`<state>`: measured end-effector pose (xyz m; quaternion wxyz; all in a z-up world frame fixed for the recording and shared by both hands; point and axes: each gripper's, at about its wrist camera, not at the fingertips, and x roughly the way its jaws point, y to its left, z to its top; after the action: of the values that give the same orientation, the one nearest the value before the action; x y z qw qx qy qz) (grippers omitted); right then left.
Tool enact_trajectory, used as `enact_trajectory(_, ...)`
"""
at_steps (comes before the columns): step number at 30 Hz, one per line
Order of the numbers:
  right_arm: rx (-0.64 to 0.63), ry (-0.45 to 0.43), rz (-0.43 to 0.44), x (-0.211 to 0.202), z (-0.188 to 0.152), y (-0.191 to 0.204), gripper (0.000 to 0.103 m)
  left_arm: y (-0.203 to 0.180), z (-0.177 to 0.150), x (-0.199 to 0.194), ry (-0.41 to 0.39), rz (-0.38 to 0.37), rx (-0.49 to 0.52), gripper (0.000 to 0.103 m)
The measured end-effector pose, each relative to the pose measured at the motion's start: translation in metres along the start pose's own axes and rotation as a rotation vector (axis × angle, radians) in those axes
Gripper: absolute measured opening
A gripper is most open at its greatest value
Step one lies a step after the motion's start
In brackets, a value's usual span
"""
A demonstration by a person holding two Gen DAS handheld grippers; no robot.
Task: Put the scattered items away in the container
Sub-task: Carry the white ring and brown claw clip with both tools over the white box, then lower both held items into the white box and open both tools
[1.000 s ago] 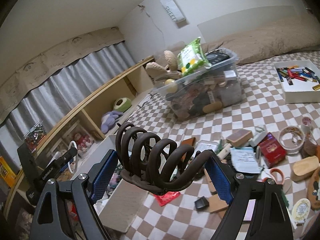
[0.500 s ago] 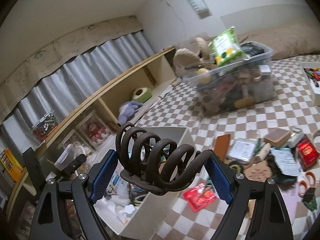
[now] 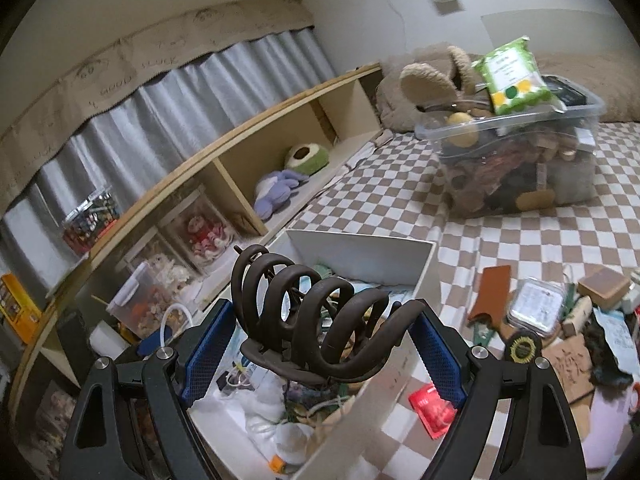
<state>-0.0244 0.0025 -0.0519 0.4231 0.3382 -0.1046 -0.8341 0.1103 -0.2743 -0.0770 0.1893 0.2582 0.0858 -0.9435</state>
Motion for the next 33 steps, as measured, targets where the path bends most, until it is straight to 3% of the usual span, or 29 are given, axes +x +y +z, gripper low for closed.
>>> enact_trajectory(5, -0.033, 0.049, -0.01, 0.024, 0.008, 0.01, 0.087, 0.008, -0.002, 0.01, 0.031, 0.007, 0.015, 0.083)
enact_trajectory(16, -0.054, 0.123, -0.052, 0.069, 0.016, 0.013, 0.087, 0.007, -0.008, 0.033, 0.122, -0.074, 0.078, 0.083)
enact_trajectory(22, -0.066, 0.165, -0.103, 0.092, 0.022, 0.008, 0.087, 0.001, -0.005, 0.044, 0.144, -0.077, 0.127, 0.083)
enact_trajectory(27, -0.061, 0.2, -0.132, 0.109, 0.023, 0.003, 0.087, 0.0, -0.005, 0.046, 0.151, -0.104, 0.135, 0.095)
enact_trajectory(33, -0.07, 0.236, -0.173, 0.13, 0.022, -0.001, 0.088, 0.0, -0.006, 0.045, 0.136, -0.114, 0.136, 0.097)
